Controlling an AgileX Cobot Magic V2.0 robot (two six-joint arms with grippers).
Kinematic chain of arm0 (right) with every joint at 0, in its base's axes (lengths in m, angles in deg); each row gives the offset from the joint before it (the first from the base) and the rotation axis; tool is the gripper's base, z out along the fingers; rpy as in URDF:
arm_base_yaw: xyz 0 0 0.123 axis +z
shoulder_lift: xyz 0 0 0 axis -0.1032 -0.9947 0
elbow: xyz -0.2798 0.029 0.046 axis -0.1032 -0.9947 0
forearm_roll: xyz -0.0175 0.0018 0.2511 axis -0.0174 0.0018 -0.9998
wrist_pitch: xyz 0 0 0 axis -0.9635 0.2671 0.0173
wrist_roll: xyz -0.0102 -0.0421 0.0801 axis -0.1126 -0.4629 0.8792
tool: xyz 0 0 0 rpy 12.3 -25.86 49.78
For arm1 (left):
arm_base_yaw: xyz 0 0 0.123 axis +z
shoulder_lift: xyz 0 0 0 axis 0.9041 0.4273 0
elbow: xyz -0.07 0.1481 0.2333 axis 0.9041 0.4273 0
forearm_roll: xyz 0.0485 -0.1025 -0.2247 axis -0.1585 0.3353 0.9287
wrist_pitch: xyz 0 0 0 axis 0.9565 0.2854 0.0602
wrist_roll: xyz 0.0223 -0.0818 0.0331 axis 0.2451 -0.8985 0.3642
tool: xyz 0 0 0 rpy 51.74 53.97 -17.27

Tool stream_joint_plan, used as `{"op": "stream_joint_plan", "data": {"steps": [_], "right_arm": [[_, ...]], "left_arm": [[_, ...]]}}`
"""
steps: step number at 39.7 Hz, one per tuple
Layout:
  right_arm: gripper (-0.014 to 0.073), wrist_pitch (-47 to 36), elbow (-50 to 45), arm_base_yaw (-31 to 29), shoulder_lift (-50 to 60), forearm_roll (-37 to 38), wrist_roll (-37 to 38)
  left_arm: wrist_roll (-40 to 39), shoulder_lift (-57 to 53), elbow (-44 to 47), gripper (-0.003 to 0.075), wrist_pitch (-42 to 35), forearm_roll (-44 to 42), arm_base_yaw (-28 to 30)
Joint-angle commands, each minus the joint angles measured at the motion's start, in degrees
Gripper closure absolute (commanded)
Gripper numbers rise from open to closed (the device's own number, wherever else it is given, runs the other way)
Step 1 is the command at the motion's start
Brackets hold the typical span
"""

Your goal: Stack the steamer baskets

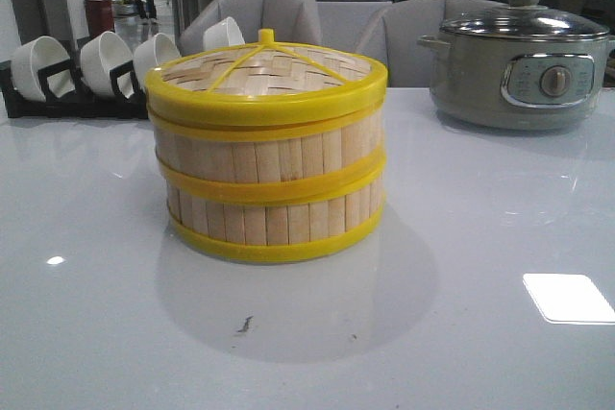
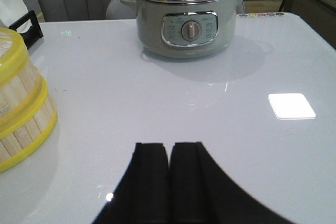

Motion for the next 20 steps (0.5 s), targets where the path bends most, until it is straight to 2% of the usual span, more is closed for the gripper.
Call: {"op": "stream_joint_plan", "data": {"steps": [1, 20], "right_arm": [[0.0543, -4.88, 1.69, -0.35, -0.51, -0.03, -0.22], [0.0543, -4.88, 1.69, -0.35, -0.51, -0.03, -0.22]], "left_arm": [[-0.43, -0.1, -1.57, 0.0637, -4.86, 0.02, 0.14], [-0.3, -0.1, -1.57, 0.0637, -4.86, -1.17, 0.14]]}}
